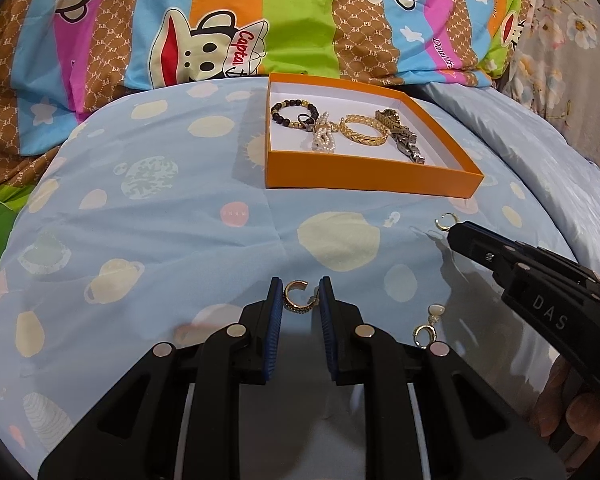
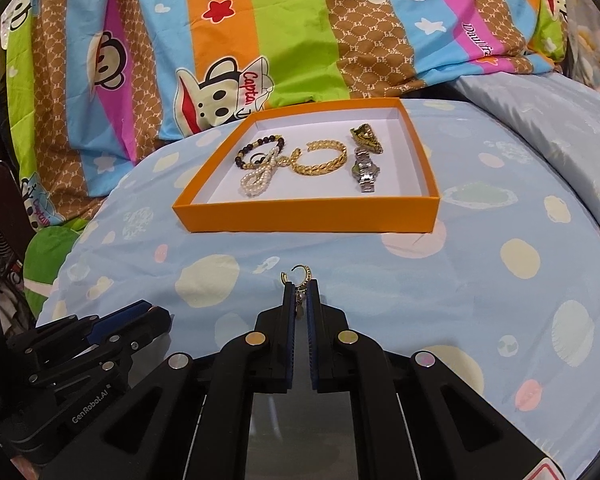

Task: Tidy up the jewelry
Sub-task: 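Carry both earrings over the orange box with both tools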

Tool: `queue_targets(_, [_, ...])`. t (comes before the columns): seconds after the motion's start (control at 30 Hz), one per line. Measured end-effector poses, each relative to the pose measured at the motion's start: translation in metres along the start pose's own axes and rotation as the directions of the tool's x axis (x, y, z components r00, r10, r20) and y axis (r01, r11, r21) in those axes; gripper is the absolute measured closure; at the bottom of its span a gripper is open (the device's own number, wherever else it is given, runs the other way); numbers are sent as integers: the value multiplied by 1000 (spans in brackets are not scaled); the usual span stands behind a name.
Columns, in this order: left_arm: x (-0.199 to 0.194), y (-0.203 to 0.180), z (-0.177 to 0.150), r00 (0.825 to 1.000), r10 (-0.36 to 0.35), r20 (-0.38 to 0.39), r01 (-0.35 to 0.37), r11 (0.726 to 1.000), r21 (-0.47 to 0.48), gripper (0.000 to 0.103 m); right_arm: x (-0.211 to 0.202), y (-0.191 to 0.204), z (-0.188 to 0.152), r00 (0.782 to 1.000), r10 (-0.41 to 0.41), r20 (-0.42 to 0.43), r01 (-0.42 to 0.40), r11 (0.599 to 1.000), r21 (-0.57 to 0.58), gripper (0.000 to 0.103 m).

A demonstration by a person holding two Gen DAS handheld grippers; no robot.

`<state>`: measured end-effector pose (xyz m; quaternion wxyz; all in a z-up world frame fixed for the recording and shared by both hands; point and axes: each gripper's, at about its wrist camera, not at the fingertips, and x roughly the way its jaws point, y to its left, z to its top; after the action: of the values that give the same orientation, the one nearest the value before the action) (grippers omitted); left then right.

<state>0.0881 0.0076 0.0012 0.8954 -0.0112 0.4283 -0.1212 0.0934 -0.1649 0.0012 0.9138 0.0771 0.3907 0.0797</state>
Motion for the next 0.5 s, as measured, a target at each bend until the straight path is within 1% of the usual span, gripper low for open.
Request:
queue_targets(0.2, [-3,-5,6,1000,6,13,-6,1000,8,85,-6,-4,4,1000,-13,18,13,1000,3,98])
queue_targets(0.5, [-10,-15,27,999,10,37,-12,999,48,85,-18,-14,20,998,-23,50,23,1000,9,98])
